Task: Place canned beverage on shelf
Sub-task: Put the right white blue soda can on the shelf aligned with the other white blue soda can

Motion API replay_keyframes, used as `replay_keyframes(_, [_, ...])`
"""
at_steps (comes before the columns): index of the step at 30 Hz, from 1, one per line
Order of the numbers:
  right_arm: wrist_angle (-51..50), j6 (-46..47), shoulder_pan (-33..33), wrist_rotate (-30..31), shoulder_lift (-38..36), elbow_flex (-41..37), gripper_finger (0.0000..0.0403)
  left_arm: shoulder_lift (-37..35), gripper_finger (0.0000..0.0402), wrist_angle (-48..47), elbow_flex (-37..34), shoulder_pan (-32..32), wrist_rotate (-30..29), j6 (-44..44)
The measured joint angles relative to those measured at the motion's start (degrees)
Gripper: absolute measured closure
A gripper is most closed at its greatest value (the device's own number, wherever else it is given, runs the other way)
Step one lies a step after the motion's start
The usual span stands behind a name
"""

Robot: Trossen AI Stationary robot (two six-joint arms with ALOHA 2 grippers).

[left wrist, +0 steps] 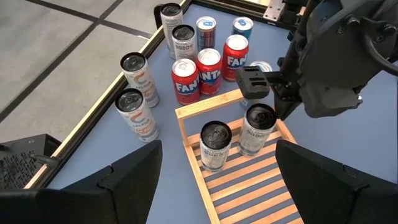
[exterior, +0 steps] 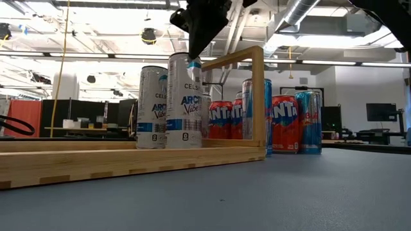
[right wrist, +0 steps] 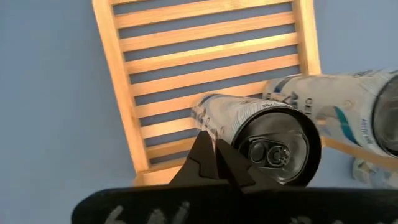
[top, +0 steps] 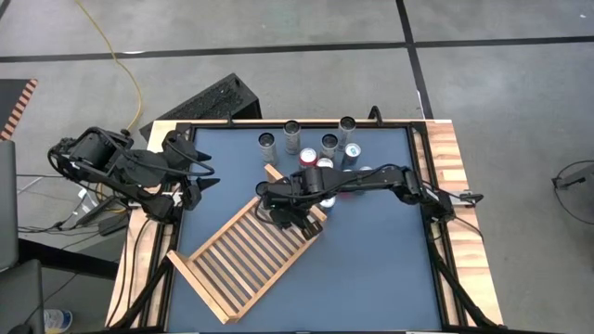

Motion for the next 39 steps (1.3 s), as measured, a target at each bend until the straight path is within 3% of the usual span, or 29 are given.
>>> replay_keyframes(9, [-6.04,0.31,1.09,-0.02,0.00,0.00,0.0403,0.00,0.0099,-0.40,0.00,0.00,0.00,0.02])
replay_keyframes(39, [-1.38,-1.49,-0.49,2.51,0.00,0.00,0.0403,0.00,0.0099,-0.39,0.00,0.00,-0.13,0.61])
